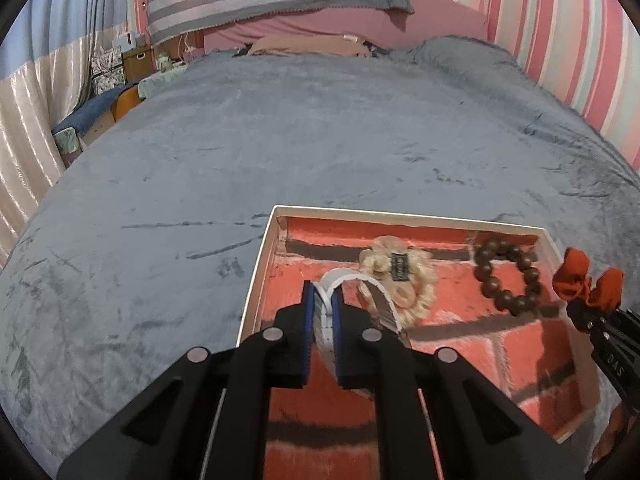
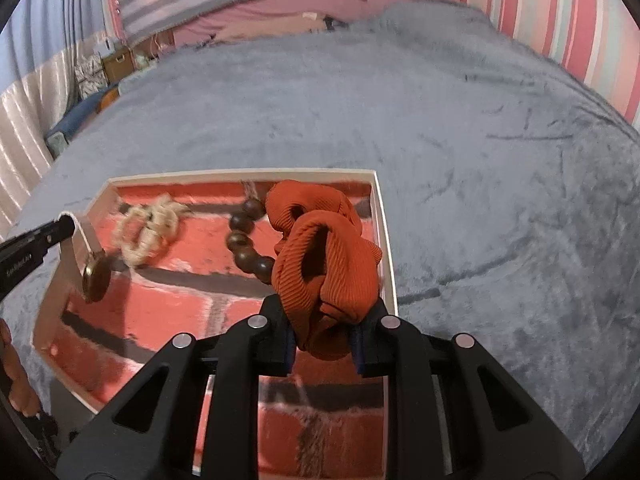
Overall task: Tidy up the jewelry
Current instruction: 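Carry the watch and orange scrunchie with both grippers over the tray, then open both grippers to drop the watch and scrunchie in the tray, withdraw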
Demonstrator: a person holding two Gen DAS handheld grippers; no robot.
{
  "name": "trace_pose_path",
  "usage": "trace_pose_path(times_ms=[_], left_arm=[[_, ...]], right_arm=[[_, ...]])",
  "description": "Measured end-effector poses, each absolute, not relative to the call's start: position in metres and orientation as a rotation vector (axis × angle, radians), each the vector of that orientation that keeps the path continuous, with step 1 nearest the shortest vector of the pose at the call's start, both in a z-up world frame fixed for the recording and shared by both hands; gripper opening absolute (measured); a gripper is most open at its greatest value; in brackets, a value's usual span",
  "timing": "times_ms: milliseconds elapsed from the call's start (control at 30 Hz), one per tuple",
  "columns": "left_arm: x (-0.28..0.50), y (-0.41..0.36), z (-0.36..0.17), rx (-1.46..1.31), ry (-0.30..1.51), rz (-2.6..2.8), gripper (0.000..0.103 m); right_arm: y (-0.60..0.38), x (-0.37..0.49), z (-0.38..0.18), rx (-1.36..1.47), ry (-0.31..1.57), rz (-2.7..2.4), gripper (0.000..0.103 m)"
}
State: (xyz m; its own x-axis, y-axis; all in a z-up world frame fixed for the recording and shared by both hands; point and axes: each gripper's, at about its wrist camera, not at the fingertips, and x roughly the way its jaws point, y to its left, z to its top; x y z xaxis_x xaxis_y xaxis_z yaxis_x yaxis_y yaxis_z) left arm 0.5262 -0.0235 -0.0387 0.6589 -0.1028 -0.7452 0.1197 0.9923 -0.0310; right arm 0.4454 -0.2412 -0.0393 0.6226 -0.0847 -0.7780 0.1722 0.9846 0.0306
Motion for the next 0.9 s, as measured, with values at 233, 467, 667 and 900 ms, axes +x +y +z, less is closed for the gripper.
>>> trace_pose_path(times_ms=[233,467,667,900], left_arm=[[0.555,-0.027,-0.051,0.027,0.885,-0.115,0.009],[0.567,-0.027,-0.06,0.061,0.932,-0.095,0.009],[0.562,-0.031,-0.07,0.114,0.958,-0.076,0.01],[0.559,-0.024,-0.075,0.099,0.998,-0.07,0.03]], right_arm=[[-0.251,0.465,-0.057,0.144,0.965,-0.175,0.021],[-0.253,0.477,-0.064,0.136,1.007,-0.188,0.022],[-0.254,0.483,-0.073,0.116,1.026,-0.196,0.026],[-0.248,0.486,-0.075,0.064,1.046,-0.191,0.035]])
